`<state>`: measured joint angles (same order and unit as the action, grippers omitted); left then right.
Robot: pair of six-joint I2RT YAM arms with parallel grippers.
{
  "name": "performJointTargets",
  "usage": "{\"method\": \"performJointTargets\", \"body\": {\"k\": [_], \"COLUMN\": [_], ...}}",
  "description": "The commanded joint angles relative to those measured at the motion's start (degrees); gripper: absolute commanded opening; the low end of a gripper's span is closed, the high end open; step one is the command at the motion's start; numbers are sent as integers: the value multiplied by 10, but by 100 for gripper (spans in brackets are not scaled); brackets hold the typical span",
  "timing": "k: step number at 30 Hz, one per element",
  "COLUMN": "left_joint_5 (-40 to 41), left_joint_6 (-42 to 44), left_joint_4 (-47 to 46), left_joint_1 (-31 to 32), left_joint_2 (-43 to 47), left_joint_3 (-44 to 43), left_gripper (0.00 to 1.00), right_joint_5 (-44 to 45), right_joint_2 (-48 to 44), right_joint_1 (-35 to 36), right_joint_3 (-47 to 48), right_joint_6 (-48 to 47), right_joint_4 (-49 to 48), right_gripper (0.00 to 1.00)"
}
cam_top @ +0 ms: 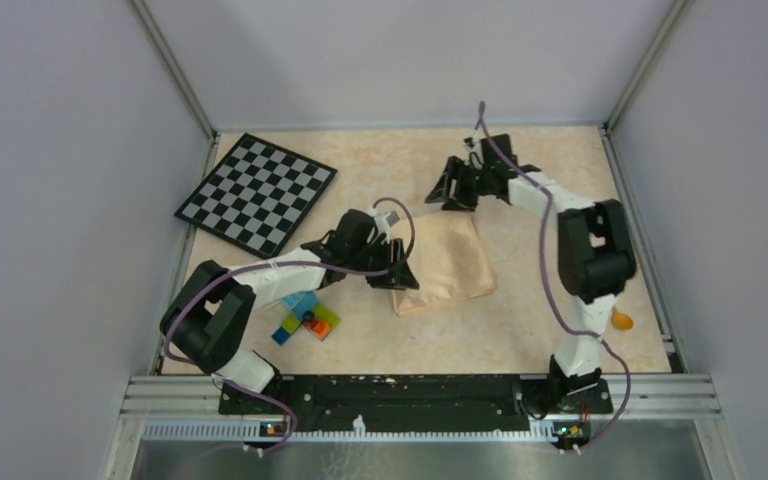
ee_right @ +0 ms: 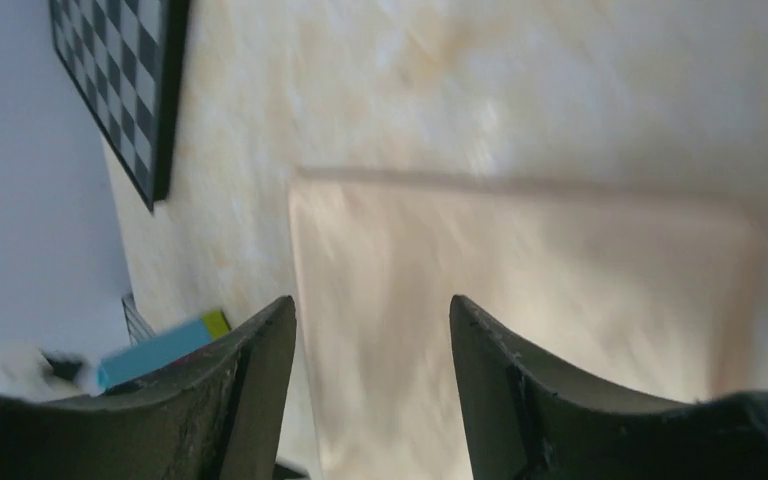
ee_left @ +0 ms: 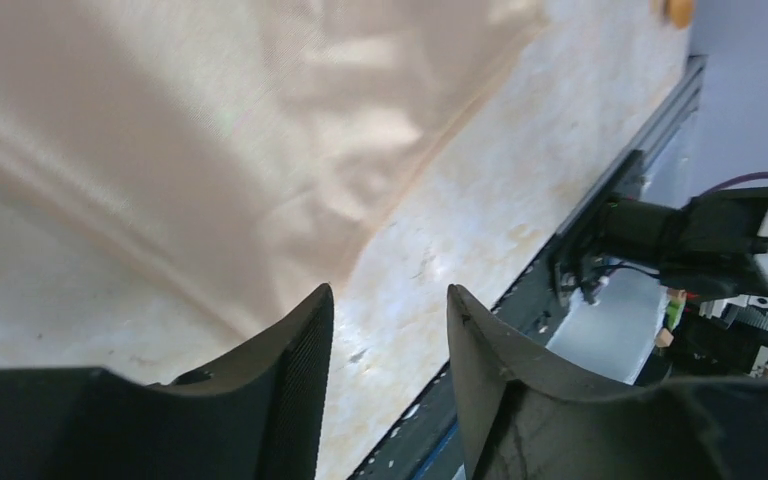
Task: Fold the napkin into a case and place the utensils inside
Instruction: Smooth out the square-folded napkin at the center of the board, then pick up the top corner of the square-folded napkin from the center of the board.
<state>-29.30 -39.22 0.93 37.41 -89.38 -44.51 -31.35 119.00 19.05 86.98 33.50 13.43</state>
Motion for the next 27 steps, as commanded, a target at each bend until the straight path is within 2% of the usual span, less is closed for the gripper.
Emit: {"method": "performJointTargets", "body": {"k": [1,4,6,10,18,22,27], "left_joint_5": [-23,-42,-57,-72,-76,-80,-79], "left_joint_6": [43,49,48,45,50,40,37], "left_joint_4": [35,41,33,17,13,-5,-5], "left_joint_1": [-13,-36,-47,-62,-80,-80,-80], "left_joint_2": [44,38,30,18,15,11,14], "left_joint_3": [-65,-76,-72,-57,-34,-19,-8], "left_gripper": [52,54,54,58,63,61,60], "right_joint_5": [12,-14,-31,-64,-77,-81,-79], "right_joint_2": [-212,-322,-375,-411,-406,-395,-391], "right_joint_1": [-52,-99,-132,-187,-204,-204,-204], "right_joint_3": [-225,-364,-425,-498,-528,-534,-532], "right_joint_6": [-46,-47,-46,-50,-75,-74,-77], "right_joint_4": [74,39,21,-5,13,2,1], "right_gripper": [56,54,55,54,52,42,41]}}
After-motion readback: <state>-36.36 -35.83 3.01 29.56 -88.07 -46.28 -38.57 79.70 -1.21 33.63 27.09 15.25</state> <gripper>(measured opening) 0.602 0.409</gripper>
